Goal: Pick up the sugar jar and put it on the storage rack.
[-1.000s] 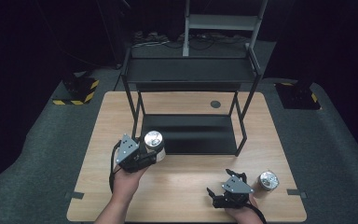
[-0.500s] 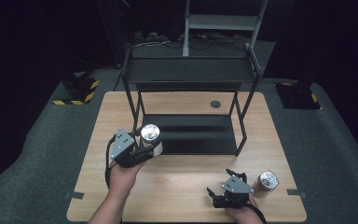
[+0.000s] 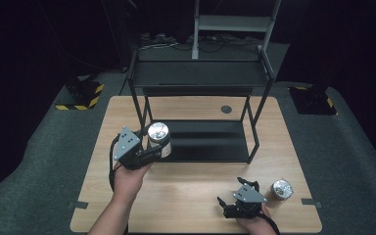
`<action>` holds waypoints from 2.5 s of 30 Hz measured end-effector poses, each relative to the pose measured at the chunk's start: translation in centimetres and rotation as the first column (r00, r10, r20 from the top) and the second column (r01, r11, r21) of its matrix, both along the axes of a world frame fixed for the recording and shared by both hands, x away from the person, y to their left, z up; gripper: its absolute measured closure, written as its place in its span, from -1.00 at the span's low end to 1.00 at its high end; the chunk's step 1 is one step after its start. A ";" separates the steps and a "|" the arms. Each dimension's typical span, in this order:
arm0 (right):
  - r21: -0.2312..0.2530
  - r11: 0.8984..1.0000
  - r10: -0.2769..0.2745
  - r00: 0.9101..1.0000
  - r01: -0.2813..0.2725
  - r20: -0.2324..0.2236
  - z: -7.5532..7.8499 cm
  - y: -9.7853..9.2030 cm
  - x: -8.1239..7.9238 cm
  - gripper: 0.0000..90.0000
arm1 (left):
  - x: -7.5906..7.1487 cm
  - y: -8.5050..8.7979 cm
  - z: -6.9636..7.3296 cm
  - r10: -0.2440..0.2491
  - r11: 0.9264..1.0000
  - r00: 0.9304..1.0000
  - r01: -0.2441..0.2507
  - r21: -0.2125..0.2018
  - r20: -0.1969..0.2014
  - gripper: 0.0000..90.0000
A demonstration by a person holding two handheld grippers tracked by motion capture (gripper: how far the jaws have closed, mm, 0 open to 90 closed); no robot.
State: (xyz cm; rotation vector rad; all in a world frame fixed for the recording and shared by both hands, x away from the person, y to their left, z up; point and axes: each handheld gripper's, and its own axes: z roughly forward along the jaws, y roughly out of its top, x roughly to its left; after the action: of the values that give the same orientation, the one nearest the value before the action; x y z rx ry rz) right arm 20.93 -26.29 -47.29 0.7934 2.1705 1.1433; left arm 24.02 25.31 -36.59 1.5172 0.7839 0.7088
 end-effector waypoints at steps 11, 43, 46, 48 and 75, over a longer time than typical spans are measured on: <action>0.003 1.000 0.001 1.000 -0.001 -0.002 0.0 -0.1 0.0 -0.98 | 0.4 -0.4 1.5 0.000 1.000 1.000 0.001 -0.007 0.027 -0.23; 0.009 1.000 0.001 1.000 -0.001 -0.005 0.0 -0.2 0.1 -0.98 | 2.1 -1.3 5.6 0.011 0.999 0.996 -0.007 -0.044 0.090 -0.23; 0.008 1.000 0.001 1.000 -0.001 -0.004 0.0 -0.2 0.1 -0.98 | 2.3 -1.4 6.2 0.019 0.998 0.995 -0.014 -0.055 0.099 -0.23; 0.008 1.000 0.001 1.000 -0.001 -0.006 0.0 -0.2 0.1 -0.98 | 2.4 -1.5 6.3 0.020 0.998 0.995 -0.014 -0.057 0.103 -0.23; 0.020 1.000 0.000 1.000 0.000 -0.005 -0.1 -0.4 0.1 -0.98 | 4.5 -2.9 11.3 0.061 0.997 0.985 -0.052 -0.060 0.162 -0.23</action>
State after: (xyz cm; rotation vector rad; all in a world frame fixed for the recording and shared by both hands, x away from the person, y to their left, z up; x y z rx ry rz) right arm 21.03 -26.65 -47.36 0.8058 2.1660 1.1661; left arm 28.54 22.41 -25.33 1.3720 0.7186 0.8361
